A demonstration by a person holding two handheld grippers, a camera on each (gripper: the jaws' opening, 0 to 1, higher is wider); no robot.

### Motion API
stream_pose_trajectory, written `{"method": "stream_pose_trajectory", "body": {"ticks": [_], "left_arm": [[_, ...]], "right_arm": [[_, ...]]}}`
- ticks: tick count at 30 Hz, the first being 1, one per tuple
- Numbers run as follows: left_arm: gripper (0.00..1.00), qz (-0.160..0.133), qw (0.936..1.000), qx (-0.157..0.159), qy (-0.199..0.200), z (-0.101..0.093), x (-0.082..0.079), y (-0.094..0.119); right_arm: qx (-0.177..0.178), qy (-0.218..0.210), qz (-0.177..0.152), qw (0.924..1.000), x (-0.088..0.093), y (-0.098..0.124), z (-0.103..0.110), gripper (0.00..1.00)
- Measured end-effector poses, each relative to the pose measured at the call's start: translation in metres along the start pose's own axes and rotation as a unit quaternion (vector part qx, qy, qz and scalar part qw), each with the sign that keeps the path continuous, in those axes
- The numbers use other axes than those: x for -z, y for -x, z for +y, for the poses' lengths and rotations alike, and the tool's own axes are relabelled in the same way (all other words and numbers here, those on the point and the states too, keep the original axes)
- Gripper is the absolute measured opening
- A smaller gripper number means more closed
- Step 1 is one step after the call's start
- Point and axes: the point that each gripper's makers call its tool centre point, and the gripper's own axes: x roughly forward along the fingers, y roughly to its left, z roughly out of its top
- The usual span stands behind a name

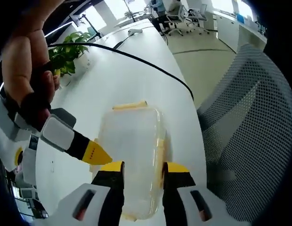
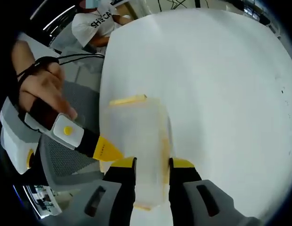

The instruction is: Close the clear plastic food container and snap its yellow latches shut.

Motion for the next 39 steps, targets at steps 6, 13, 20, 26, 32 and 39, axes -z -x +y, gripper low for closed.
{"method": "stream_pose_trajectory", "body": {"ticks": [6, 13, 20, 26, 32, 39], "left_arm": [[0.26, 0.014, 0.9999, -0.004, -0.002, -0.001, -0.005, -0.001], [0.26, 0.009, 0.9999, -0.001, 0.007, -0.003, -0.008, 0.001], [0.27, 0.010, 0.9998, 0.013, 0.007, -0.004, -0.012, 0.002], [0.37, 0.005, 0.9993, 0.036, 0.006, -0.014, -0.013, 0.004], [0.51, 0.003, 0.9986, 0.053, 0.003, -0.023, -0.013, 0.005], [0.67, -0.009, 0.9952, 0.097, 0.002, -0.036, -0.015, 0.008]], "right_arm": [[0.004, -0.001, 0.002, 1.0000, -0.001, 0.000, -0.001, 0.24], [0.018, 0.000, 0.000, 0.9998, -0.001, 0.001, -0.001, 0.24], [0.058, 0.013, -0.040, 0.9974, -0.001, 0.005, 0.000, 0.25], [0.117, 0.033, -0.098, 0.9878, -0.002, 0.009, 0.001, 0.24], [0.143, 0.026, -0.159, 0.9765, 0.000, 0.011, 0.002, 0.24], [0.165, 0.034, -0.194, 0.9665, 0.005, 0.012, 0.008, 0.33]]}}
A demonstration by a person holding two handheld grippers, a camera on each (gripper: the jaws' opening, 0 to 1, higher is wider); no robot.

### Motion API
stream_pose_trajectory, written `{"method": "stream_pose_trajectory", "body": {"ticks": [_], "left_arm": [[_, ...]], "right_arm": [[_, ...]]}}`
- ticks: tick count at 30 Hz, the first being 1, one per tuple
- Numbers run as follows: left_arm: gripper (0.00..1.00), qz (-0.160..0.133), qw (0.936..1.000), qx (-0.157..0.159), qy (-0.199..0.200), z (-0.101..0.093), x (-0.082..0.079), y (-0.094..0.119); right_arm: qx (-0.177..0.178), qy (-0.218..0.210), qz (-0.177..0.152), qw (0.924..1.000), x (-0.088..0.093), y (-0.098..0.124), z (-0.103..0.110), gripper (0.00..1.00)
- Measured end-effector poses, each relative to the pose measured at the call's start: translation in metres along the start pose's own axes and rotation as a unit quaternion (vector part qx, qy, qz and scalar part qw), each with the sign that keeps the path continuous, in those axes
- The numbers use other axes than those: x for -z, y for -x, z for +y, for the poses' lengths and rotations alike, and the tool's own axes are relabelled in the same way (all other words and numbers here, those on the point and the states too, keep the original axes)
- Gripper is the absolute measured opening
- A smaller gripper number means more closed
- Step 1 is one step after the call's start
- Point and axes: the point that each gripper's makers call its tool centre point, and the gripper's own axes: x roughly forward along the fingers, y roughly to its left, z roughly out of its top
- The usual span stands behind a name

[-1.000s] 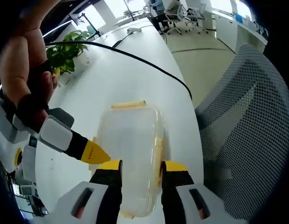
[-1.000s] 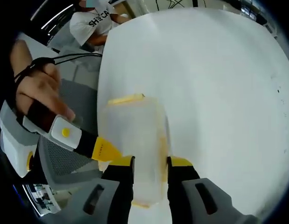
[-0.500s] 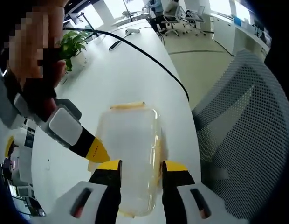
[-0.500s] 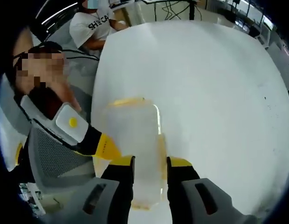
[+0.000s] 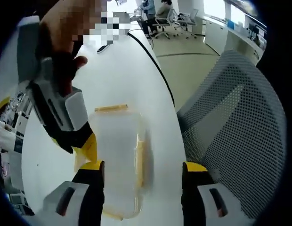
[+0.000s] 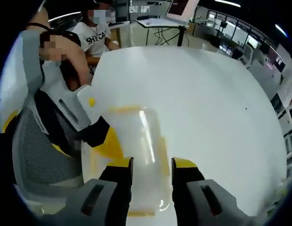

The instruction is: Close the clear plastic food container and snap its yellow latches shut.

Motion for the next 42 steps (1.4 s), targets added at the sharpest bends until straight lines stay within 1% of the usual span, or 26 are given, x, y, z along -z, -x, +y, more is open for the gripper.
{"method": "stream_pose_trajectory", "body": {"ticks": [1, 2, 3, 4, 5, 6, 8, 9, 10, 12, 13, 15, 16, 19, 23, 25, 27, 31, 35, 37, 40, 42], "left_arm": [[0.69, 0.000, 1.0000, 0.000, 0.002, 0.000, -0.001, 0.001], [0.71, -0.001, 1.0000, 0.001, 0.002, -0.001, 0.000, 0.001], [0.75, -0.001, 1.0000, 0.004, 0.004, -0.002, -0.001, 0.001], [0.80, 0.001, 0.9999, 0.006, 0.013, -0.004, 0.001, 0.000], [0.83, 0.001, 0.9998, 0.009, 0.016, -0.005, 0.002, 0.000], [0.86, 0.001, 0.9998, 0.010, 0.017, -0.005, 0.002, 0.000], [0.90, 0.001, 0.9998, 0.010, 0.019, -0.005, 0.003, 0.002], [0.93, -0.003, 0.9999, 0.004, 0.014, -0.002, 0.003, 0.003], [0.94, -0.005, 0.9999, 0.003, 0.012, -0.001, 0.002, 0.004], [0.96, -0.003, 0.9998, 0.010, 0.016, -0.001, 0.005, 0.007], [0.98, -0.006, 0.9997, 0.011, 0.022, 0.001, 0.005, 0.008], [0.98, -0.010, 0.9996, 0.014, 0.020, 0.003, 0.007, 0.009], [0.98, 0.000, 0.9998, 0.012, 0.019, 0.006, 0.011, 0.009], [0.98, 0.009, 0.9994, 0.006, 0.034, 0.015, 0.017, 0.011], [0.98, 0.023, 0.9990, -0.002, 0.039, 0.026, 0.025, 0.013], [0.98, 0.029, 0.9988, -0.004, 0.040, 0.031, 0.027, 0.013], [0.97, 0.041, 0.9982, 0.000, 0.043, 0.034, 0.032, 0.012], [0.96, 0.049, 0.9980, -0.004, 0.039, 0.041, 0.034, 0.011], [0.95, 0.059, 0.9974, 0.001, 0.040, 0.045, 0.039, 0.008], [0.94, 0.067, 0.9964, 0.006, 0.052, 0.045, 0.043, 0.007], [0.89, 0.068, 0.9962, 0.005, 0.055, 0.049, 0.044, 0.006], [0.88, 0.073, 0.9961, 0.003, 0.050, 0.052, 0.046, 0.004]], "right_arm": [[0.013, 0.009, -0.004, 0.9999, 0.003, 0.004, -0.003, 0.35], [0.020, 0.011, -0.010, 0.9997, 0.005, 0.006, -0.005, 0.39], [0.021, -0.004, -0.020, 0.9996, 0.007, 0.008, -0.005, 0.47], [0.017, -0.018, -0.032, 0.9992, 0.008, 0.009, -0.003, 0.57], [0.012, -0.026, -0.036, 0.9989, 0.011, 0.011, 0.000, 0.69], [0.015, -0.019, -0.034, 0.9991, 0.015, 0.013, 0.001, 0.72], [0.014, -0.013, -0.032, 0.9993, 0.020, 0.016, 0.005, 0.71], [0.011, -0.014, -0.030, 0.9994, 0.022, 0.017, 0.007, 0.73], [0.011, -0.012, -0.030, 0.9994, 0.025, 0.018, 0.010, 0.77], [0.006, -0.005, -0.030, 0.9995, 0.026, 0.020, 0.015, 0.81], [0.000, -0.004, -0.029, 0.9996, 0.028, 0.020, 0.018, 0.82], [-0.003, 0.000, -0.028, 0.9996, 0.028, 0.020, 0.022, 0.88], [-0.002, 0.010, -0.022, 0.9997, 0.029, 0.020, 0.025, 0.90], [0.002, 0.043, 0.002, 0.9991, 0.033, 0.017, 0.027, 0.90], [0.004, 0.064, 0.016, 0.9978, 0.032, 0.014, 0.031, 0.87], [0.008, 0.069, 0.022, 0.9974, 0.033, 0.012, 0.031, 0.86], [0.013, 0.071, 0.030, 0.9969, 0.036, 0.011, 0.029, 0.86], [0.019, 0.082, 0.054, 0.9950, 0.048, 0.012, 0.024, 0.83], [0.021, 0.080, 0.059, 0.9949, 0.052, 0.013, 0.022, 0.83], [0.020, 0.082, 0.060, 0.9946, 0.052, 0.012, 0.022, 0.83], [0.018, 0.085, 0.062, 0.9943, 0.052, 0.010, 0.023, 0.82], [0.014, 0.088, 0.062, 0.9940, 0.050, 0.008, 0.025, 0.81]]}}
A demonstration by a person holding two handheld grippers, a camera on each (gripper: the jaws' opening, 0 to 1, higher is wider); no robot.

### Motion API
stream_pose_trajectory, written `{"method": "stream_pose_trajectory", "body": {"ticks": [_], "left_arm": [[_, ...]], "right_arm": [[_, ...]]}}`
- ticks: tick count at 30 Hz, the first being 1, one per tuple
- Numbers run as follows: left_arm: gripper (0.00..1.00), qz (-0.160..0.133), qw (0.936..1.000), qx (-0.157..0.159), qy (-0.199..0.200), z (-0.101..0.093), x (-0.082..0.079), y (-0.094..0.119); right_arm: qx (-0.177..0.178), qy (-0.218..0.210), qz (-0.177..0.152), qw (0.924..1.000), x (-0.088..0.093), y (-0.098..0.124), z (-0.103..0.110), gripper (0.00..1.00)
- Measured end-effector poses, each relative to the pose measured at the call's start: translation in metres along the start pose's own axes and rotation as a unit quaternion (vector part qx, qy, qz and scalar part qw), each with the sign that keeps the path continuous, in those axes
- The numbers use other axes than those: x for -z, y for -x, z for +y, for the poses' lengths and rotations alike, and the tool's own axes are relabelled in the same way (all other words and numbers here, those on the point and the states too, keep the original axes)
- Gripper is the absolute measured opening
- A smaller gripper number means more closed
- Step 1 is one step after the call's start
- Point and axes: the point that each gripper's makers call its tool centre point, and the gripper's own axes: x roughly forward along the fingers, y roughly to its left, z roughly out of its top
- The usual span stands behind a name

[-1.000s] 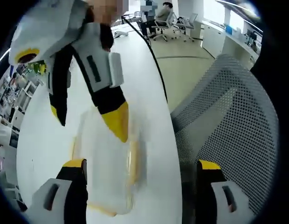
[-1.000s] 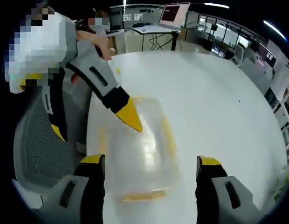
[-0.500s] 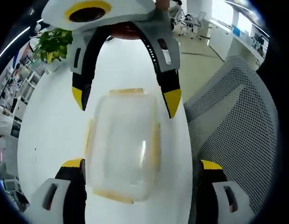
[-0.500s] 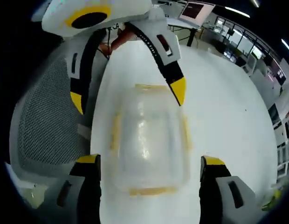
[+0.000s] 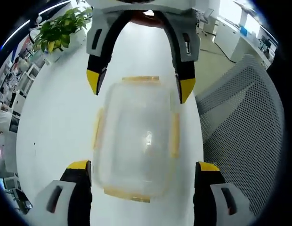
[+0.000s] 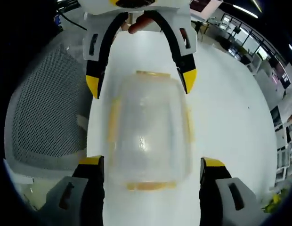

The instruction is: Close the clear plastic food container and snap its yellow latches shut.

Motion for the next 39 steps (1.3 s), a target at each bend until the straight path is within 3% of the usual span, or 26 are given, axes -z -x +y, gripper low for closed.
{"method": "stream_pose_trajectory", "body": {"ticks": [15, 20, 23, 39], "left_arm": [[0.88, 0.038, 0.9989, 0.025, -0.016, 0.002, 0.010, -0.014], [0.85, 0.041, 0.9986, 0.024, -0.022, 0.005, 0.011, -0.015], [0.78, 0.043, 0.9988, 0.017, -0.018, 0.008, 0.011, -0.015], [0.78, 0.051, 0.9987, -0.003, 0.000, 0.005, 0.013, -0.017]], "right_arm": [[-0.012, 0.001, 0.012, 0.9999, 0.003, -0.006, 0.002, 0.81], [-0.014, 0.002, 0.022, 0.9996, 0.006, -0.009, 0.002, 0.78], [-0.015, 0.006, 0.028, 0.9995, 0.007, -0.009, 0.003, 0.76], [-0.028, 0.024, 0.045, 0.9983, 0.008, -0.012, 0.002, 0.74]]}}
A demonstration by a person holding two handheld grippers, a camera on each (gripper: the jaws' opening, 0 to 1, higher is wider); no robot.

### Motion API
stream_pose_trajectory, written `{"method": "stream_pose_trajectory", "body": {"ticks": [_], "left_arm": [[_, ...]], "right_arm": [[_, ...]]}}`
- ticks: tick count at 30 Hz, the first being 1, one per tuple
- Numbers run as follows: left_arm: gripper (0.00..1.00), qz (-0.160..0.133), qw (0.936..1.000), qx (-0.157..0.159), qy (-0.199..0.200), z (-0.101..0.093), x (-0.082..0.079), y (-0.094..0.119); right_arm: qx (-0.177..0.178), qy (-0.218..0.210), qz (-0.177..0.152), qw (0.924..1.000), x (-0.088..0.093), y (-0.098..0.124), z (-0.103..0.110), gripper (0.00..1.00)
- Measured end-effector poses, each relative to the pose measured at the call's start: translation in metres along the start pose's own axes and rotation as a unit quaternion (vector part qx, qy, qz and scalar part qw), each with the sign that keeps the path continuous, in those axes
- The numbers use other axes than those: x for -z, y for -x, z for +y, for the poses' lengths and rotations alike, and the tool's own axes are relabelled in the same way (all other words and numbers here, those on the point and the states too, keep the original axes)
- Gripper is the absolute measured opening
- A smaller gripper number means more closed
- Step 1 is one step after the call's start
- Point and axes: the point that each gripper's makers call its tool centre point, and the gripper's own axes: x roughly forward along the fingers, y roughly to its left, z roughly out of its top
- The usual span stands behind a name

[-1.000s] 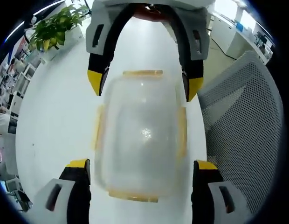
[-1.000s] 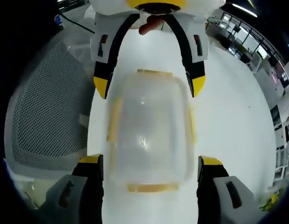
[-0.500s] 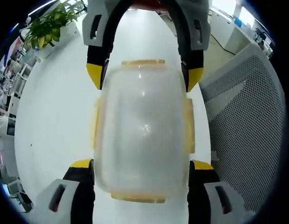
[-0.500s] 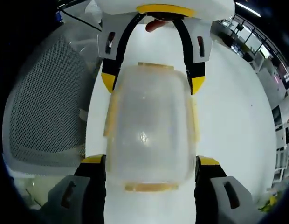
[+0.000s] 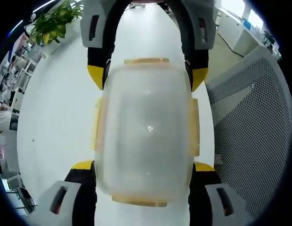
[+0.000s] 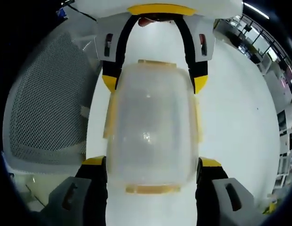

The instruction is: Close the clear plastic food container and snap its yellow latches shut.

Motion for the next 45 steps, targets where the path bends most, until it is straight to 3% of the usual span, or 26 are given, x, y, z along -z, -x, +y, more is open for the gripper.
{"method": "stream_pose_trajectory", "body": {"ticks": [15, 45], "left_arm": [[0.78, 0.008, 0.9998, -0.005, 0.020, -0.002, 0.017, 0.005], [0.78, 0.005, 0.9993, -0.011, 0.036, 0.019, 0.090, 0.020]], "right_arm": [[-0.006, 0.015, -0.013, 0.9998, -0.018, -0.006, -0.001, 0.75], [-0.015, 0.029, -0.014, 0.9994, -0.086, -0.034, -0.021, 0.75]]}}
